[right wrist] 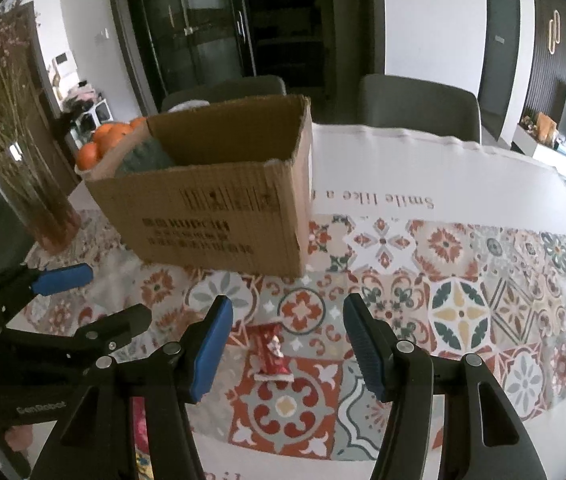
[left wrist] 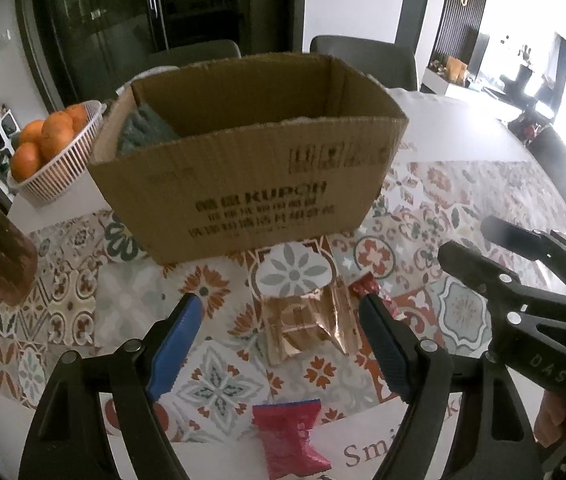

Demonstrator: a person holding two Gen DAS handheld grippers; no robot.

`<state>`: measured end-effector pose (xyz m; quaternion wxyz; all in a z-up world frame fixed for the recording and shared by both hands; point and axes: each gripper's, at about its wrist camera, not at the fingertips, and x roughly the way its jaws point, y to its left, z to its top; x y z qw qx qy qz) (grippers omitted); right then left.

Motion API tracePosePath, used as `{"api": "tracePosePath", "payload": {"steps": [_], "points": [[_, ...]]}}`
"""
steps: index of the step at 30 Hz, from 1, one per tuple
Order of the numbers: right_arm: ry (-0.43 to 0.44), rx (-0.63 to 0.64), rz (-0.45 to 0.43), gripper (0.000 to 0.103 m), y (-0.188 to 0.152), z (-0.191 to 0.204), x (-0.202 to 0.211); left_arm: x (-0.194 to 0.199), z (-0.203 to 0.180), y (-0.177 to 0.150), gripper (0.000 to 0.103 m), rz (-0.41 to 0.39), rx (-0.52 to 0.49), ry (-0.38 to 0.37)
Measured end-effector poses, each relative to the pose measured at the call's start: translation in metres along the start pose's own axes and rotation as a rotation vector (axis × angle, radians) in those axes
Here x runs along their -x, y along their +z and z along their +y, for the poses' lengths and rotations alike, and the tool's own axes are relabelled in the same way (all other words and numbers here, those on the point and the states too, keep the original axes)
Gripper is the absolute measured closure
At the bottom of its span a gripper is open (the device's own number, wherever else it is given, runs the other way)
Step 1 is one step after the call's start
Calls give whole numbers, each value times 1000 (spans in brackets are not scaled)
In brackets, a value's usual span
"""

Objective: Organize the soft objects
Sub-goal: 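Move both tools down toward the snack packets on the runner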

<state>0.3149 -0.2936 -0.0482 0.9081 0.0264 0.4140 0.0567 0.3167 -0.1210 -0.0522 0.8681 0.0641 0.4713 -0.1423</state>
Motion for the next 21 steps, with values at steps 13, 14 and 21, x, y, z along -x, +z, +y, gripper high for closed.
{"api": "tracePosePath", "payload": {"steps": [13,14,21], "points": [[14,17,128,44,-28,-6,-35,-29,0,-9,22,60,48,-23],[22,18,140,44,-31,-6,-39,-31,0,-9,23,63,48,-27],[93,18,175,44,-42,-5,-59,-51,-5,-9,23,122,55,-82]]}}
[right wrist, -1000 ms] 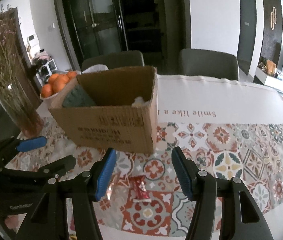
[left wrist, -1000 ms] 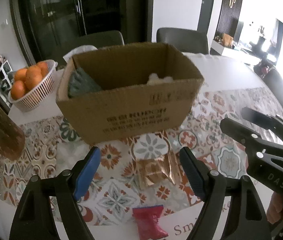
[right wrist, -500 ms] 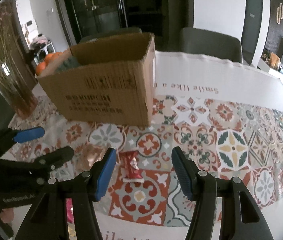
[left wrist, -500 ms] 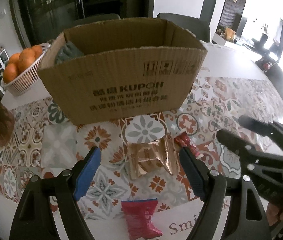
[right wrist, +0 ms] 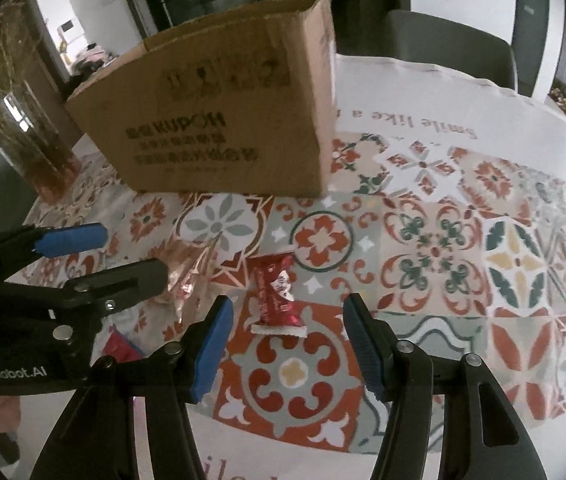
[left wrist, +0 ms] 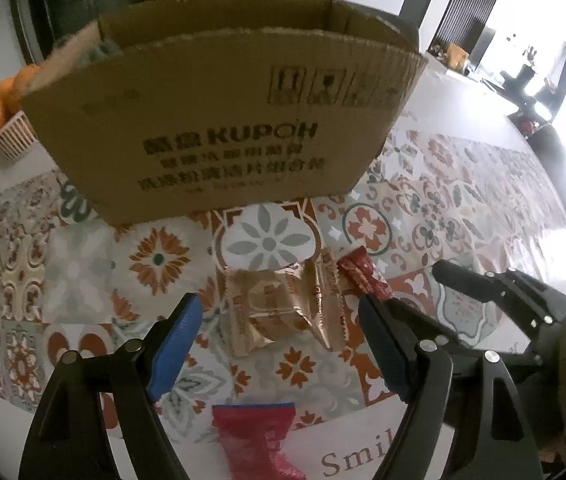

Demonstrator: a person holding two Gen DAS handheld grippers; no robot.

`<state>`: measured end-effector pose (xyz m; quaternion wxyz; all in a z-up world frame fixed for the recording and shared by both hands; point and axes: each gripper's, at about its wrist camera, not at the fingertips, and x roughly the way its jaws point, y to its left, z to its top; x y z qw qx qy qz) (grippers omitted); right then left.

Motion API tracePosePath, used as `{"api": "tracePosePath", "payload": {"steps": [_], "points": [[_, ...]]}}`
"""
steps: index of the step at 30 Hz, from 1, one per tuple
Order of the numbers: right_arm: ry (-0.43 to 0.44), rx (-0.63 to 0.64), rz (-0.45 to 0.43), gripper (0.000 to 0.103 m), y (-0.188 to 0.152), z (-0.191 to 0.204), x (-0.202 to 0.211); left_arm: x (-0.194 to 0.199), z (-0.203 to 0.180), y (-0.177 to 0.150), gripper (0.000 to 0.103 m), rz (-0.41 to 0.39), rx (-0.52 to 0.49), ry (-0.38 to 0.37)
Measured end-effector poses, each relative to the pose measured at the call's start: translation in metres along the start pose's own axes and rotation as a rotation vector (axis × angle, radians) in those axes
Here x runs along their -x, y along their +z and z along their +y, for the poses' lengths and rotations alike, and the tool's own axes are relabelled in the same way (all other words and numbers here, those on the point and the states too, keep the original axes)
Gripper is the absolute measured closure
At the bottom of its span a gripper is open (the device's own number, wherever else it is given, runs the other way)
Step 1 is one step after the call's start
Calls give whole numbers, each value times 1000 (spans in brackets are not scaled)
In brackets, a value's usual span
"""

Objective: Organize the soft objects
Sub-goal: 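Move both tools down toward the snack packets on the runner, then grasp the fortune biscuit packets with left tool while right tool grasps red candy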

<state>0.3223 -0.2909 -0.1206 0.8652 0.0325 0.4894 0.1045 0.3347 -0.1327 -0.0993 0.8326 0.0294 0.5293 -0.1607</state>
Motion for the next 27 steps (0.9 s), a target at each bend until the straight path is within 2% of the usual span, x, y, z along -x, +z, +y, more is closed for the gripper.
{"api": "tracePosePath", "payload": {"steps": [9,16,20,22,25,26,27], "points": [[24,1,3,44,-1,-1,-19,-31,2,3,23,96,36,-31],[26,28,7,46,-1,6,-31,-53,5,5,23,147,72,-26],[-2,52,8,54,1,10,-39,-63,7,6,25,171,90,-30],[1,53,8,56,0,10,-41,-64,6,7,29,163,91,-19],[-17,60,2,68,0,10,-43,-64,6,9,33,154,100,-12],[-26,59,-4,75,0,10,-43,-63,7,9,40,148,97,-9],[-23,56,-6,78,1,10,-43,-62,7,9,47,143,94,-2]]}}
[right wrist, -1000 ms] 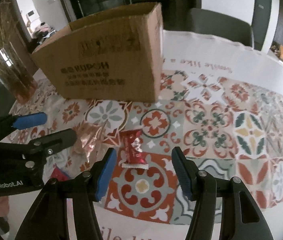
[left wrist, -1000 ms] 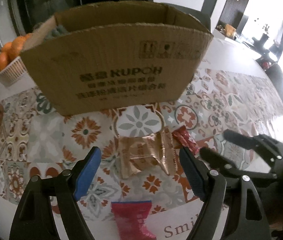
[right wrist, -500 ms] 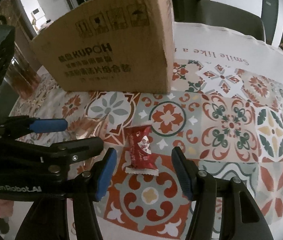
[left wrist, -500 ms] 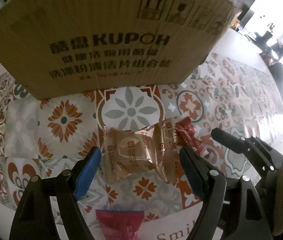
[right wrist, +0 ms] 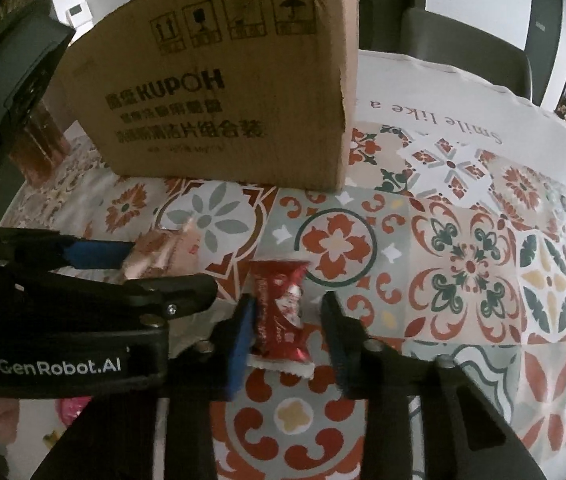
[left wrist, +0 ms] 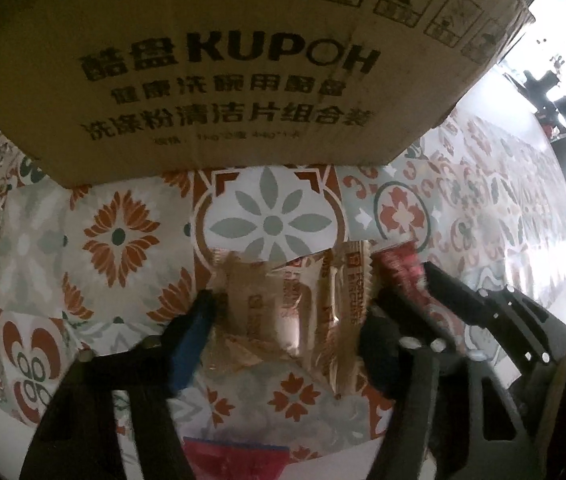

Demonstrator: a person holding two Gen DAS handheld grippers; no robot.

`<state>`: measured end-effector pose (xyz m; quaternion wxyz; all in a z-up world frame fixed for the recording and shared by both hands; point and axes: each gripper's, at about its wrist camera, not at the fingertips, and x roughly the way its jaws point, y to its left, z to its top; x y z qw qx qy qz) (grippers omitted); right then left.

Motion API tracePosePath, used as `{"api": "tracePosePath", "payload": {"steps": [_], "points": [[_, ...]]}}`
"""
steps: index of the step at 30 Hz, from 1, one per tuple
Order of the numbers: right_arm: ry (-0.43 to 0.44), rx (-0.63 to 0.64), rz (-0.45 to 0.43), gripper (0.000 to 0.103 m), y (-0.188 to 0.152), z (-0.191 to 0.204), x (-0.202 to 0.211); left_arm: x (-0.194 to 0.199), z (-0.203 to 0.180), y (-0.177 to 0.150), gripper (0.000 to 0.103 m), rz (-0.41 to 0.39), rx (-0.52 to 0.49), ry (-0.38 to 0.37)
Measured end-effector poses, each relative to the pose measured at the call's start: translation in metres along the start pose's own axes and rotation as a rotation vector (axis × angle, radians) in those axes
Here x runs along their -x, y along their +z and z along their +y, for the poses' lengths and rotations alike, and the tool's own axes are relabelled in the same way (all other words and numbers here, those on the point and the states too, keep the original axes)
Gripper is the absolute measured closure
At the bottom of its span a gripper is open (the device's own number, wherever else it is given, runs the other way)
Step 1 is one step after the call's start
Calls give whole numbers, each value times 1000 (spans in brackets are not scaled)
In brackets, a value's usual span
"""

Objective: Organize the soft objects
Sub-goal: 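Grasp the fortune biscuit packets with left tool while right tool grasps red candy, then lift the biscuit packets and red candy and carry them over the box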

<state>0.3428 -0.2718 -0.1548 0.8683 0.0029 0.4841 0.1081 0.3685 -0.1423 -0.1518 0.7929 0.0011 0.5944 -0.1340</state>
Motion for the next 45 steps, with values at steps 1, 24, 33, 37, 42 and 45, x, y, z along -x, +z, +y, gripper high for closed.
{"api": "tracePosePath", "payload": {"steps": [1,24,33,37,42,45], "points": [[1,-3,-2,78,0,0,1,1,0,0,49,-6,-4,0],[1,-86,-66,79,-6,-1,34,46,16,-25,58,-112,-44,4],[11,-103,-103,79,-8,9,59,81,16,-39,58,-200,-56,4],[16,-108,-130,79,-8,14,74,95,16,-44,58,-236,-56,0],[20,-112,-169,79,-6,23,94,113,14,-51,58,-286,-59,-2],[19,-111,-193,79,-5,27,105,126,15,-56,58,-317,-63,1]]}}
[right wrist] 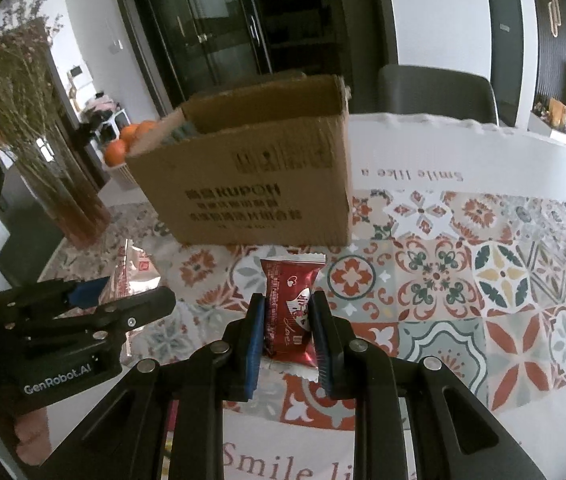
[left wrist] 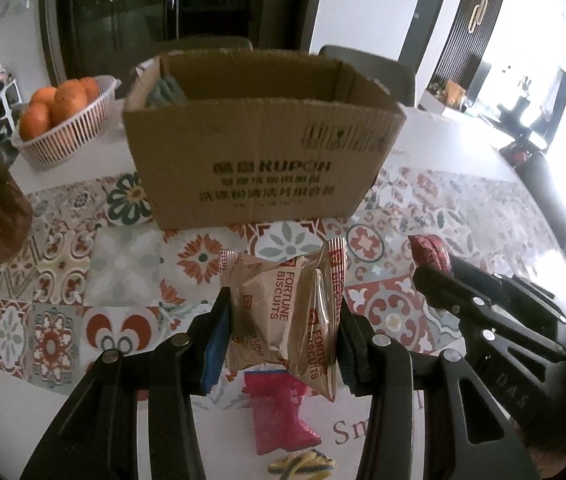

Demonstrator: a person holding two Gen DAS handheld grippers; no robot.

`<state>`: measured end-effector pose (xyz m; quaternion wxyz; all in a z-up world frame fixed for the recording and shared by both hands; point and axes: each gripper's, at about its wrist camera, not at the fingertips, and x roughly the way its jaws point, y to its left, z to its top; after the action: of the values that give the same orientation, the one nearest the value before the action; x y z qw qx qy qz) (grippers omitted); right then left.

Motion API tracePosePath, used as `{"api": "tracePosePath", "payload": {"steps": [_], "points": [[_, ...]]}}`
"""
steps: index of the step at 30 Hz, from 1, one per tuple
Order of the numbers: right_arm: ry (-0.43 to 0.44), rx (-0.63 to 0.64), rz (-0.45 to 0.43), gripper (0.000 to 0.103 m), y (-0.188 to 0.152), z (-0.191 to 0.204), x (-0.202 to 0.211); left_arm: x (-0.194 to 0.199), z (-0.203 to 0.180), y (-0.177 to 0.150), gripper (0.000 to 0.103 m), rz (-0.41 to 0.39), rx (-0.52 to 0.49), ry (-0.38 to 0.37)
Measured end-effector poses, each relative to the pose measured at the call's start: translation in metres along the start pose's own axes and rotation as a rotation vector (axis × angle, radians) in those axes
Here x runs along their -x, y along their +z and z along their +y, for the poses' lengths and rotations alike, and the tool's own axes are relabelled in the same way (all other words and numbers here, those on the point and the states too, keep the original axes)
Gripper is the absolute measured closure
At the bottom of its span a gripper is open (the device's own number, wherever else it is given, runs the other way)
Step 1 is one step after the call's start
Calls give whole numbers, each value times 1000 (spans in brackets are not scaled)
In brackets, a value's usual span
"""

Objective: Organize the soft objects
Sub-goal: 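Lift the biscuit packets and red candy and carry them over the box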

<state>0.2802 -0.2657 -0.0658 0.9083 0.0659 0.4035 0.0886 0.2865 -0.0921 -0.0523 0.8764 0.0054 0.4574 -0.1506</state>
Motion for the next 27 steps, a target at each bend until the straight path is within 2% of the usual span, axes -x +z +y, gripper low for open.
{"api": "tracePosePath", "payload": {"steps": [17,27], "points": [[25,2,-126,79,15,34,51,83,8,1,58,-211,-38,27],[37,18,-196,79,29,52,73,108,15,13,58,-284,-44,30]]}}
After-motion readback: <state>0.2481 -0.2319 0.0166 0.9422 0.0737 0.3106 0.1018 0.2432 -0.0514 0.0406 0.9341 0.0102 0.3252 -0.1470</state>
